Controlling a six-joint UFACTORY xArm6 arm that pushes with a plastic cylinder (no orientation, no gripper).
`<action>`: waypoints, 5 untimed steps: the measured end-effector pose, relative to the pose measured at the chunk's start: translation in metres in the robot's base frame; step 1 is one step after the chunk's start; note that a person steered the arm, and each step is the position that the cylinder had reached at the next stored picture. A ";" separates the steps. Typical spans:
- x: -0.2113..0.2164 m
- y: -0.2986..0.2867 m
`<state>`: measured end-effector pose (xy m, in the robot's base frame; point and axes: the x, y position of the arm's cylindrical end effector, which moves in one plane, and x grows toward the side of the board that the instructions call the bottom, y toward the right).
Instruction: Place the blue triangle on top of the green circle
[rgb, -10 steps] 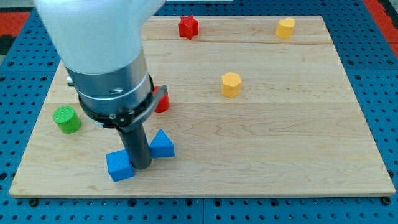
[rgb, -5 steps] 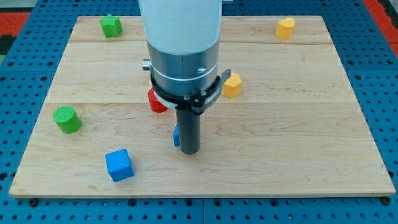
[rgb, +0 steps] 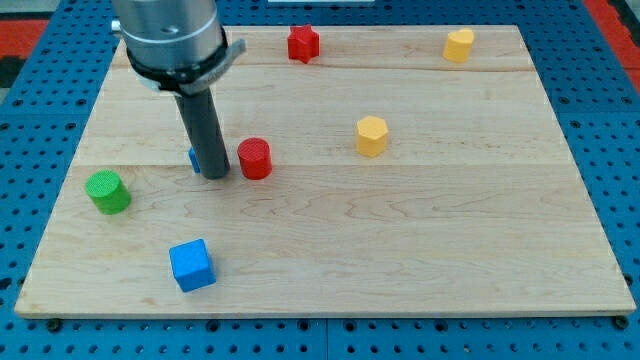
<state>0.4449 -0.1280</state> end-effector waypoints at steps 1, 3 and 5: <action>-0.027 -0.019; -0.068 0.005; -0.058 -0.055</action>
<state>0.3868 -0.1828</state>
